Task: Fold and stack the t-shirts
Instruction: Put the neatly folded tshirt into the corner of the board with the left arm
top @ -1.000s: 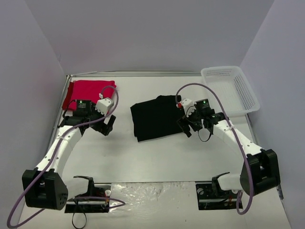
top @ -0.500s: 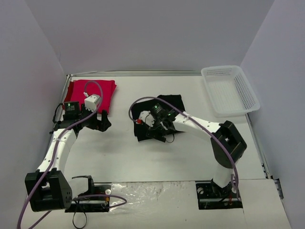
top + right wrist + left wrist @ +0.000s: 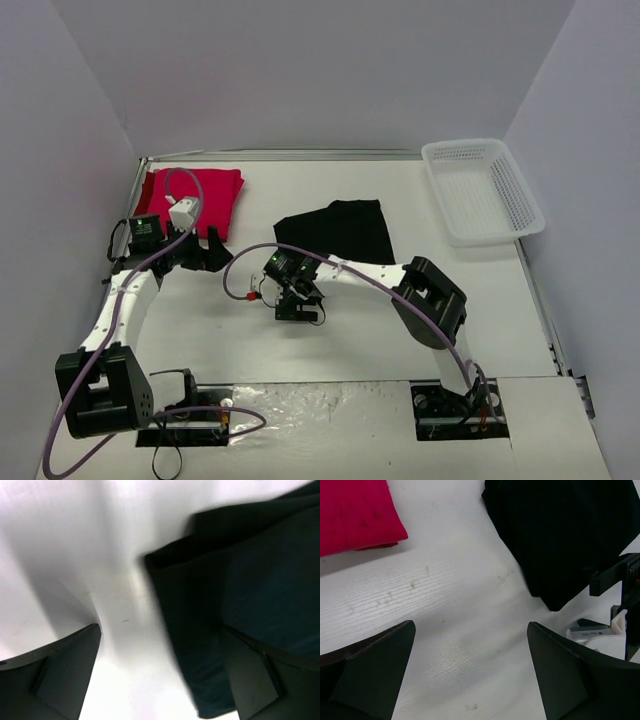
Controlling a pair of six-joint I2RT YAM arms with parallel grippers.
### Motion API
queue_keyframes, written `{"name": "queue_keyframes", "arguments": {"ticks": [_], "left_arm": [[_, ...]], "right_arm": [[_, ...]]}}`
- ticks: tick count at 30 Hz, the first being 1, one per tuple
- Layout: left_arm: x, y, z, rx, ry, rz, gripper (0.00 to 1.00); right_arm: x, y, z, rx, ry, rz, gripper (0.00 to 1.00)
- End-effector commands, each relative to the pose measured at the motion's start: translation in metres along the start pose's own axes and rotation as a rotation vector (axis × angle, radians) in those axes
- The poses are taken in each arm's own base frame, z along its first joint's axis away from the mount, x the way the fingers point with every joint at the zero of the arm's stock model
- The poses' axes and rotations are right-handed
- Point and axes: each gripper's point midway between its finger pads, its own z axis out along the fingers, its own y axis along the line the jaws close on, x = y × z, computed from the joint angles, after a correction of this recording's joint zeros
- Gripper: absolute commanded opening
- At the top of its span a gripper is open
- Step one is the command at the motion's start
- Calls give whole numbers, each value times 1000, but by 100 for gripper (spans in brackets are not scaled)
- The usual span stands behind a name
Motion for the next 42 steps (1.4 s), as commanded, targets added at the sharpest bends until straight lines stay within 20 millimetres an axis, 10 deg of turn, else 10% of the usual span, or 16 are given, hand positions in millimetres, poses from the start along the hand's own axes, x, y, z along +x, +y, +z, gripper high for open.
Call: {"name": "queue_keyframes", "arguments": {"ticks": [1,8,11,13,14,28,42], "left_arm": [[-7,-2,1,20,-38,-10,94],[-5,0,0,9,-30,-11,94],[-3,-1,2,25,-17,-22,94],[-2,-6,3,57,-11,-31,94],[-1,-7,3,66,-9,-36,94],[0,-46,69,333,28,-382,94],[5,-79,146,386,112,-574,94]], "right_arm": [[9,-23,10,100,76,-41,100],[-1,-36,40,144,103,-45,91],[-2,-35,49,136,118,-38,49],[-2,-32,47,125,116,-33,3],[-4,-29,45,112,107,-31,0],[-11,-54,-32,124,28,16,0],[-19,-70,-49,165,12,19,0]]}}
